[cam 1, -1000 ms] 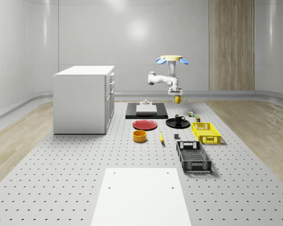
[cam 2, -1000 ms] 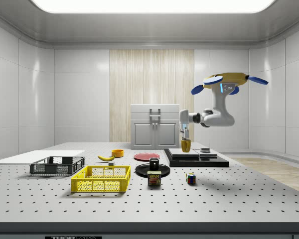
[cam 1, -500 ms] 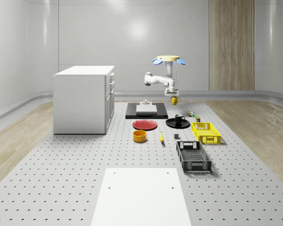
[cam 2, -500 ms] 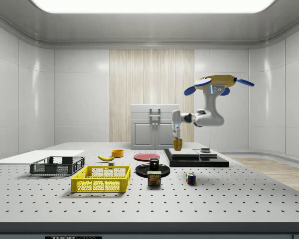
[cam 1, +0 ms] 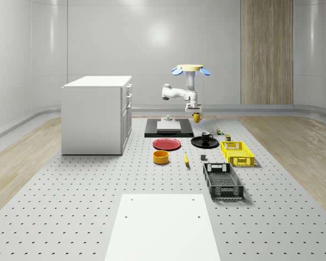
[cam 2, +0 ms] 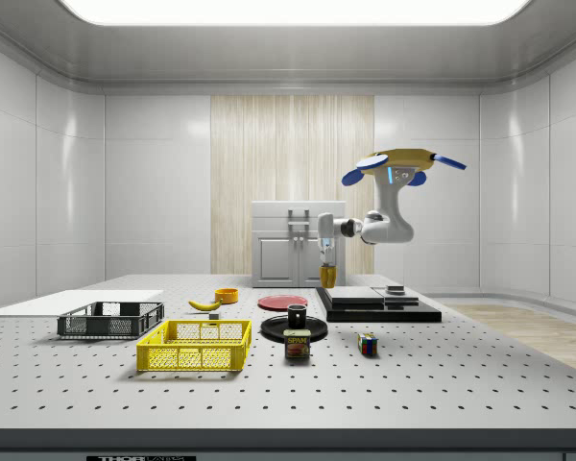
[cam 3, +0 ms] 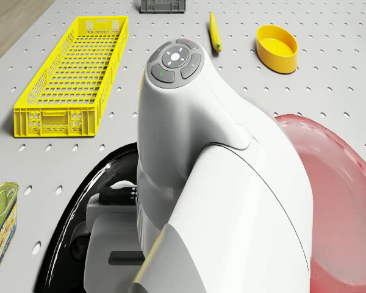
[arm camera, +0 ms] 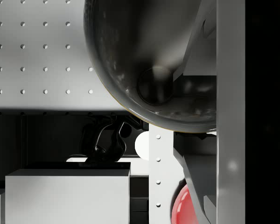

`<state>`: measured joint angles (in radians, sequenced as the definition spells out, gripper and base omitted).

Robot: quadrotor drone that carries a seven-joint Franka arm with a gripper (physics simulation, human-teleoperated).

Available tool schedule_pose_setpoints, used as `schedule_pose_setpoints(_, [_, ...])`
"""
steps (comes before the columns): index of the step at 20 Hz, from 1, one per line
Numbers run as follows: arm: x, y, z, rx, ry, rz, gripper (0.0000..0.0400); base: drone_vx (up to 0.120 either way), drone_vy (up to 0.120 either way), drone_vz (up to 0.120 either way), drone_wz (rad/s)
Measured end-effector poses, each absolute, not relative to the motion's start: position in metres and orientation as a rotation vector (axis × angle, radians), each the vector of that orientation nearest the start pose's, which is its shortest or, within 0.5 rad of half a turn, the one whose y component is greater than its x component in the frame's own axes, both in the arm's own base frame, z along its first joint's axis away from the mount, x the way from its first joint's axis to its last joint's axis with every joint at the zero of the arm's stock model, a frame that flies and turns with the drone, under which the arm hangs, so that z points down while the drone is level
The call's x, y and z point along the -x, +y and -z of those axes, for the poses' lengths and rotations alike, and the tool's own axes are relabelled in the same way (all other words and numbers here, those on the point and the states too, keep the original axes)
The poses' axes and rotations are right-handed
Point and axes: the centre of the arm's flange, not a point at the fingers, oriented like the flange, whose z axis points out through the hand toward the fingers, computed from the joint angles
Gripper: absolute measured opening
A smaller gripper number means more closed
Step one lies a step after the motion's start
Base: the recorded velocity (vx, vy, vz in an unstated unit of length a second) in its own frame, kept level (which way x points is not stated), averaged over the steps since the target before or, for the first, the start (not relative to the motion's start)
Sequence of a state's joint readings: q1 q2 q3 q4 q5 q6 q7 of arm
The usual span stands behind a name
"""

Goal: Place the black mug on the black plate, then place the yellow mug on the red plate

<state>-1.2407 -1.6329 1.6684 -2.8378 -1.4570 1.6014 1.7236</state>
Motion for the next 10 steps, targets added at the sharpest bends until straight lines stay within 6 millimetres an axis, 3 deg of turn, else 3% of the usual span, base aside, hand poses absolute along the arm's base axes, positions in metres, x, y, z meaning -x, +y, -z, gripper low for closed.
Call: schedule_pose_setpoints(10, [-0.3207, -0.008, -0.4147, -0.001, -0.002, -0.785, 0.01, 0.12, -0.12, 0.0, 0.0])
